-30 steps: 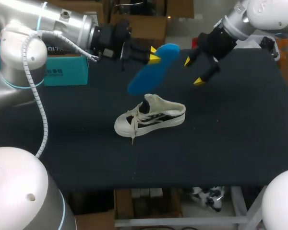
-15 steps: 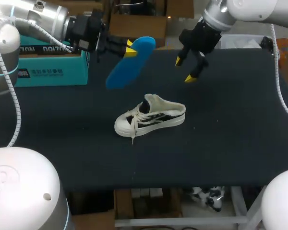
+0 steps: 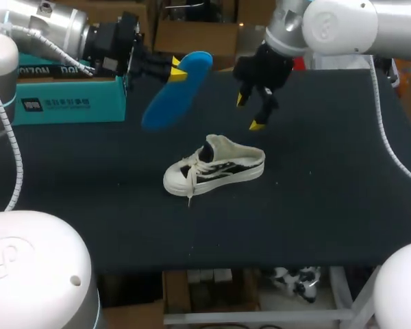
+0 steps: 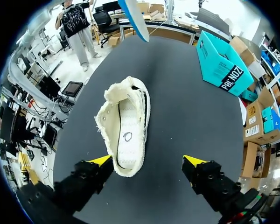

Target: Open the shoe tongue, take the insole out of the shoe, put the insole back into the shoe, and pack the shoe into the shoebox

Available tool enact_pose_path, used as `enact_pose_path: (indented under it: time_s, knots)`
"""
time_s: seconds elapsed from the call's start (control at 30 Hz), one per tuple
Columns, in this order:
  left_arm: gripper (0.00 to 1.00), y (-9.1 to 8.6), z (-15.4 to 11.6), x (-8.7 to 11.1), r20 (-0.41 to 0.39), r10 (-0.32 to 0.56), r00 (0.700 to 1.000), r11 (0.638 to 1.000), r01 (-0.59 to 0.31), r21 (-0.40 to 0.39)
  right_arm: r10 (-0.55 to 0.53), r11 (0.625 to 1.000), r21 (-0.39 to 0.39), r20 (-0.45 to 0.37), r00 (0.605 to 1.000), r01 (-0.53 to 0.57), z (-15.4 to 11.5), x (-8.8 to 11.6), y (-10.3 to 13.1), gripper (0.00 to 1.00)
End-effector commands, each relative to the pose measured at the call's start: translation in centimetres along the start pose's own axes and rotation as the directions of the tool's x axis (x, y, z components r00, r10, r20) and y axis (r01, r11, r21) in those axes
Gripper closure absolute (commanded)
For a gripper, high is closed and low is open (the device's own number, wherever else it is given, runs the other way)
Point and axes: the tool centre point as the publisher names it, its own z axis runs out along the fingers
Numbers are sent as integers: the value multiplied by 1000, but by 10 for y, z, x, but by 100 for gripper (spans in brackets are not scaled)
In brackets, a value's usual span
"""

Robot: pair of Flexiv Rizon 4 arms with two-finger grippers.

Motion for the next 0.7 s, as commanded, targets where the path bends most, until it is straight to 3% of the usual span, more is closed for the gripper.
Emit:
enact_pose_path:
  time_s: [0.03,0.3,0.7]
  knots:
    - [100,27,-27,8,27,-17,999,998,15,56,-4,999,41,3,1000,4,14,-5,13,0]
    - [100,53,-52,12,92,-80,993,995,74,66,14,990,143,14,1000,-16,24,-5,26,0]
    - [100,64,-78,22,135,-117,984,991,107,78,42,975,217,20,999,-45,54,6,37,0]
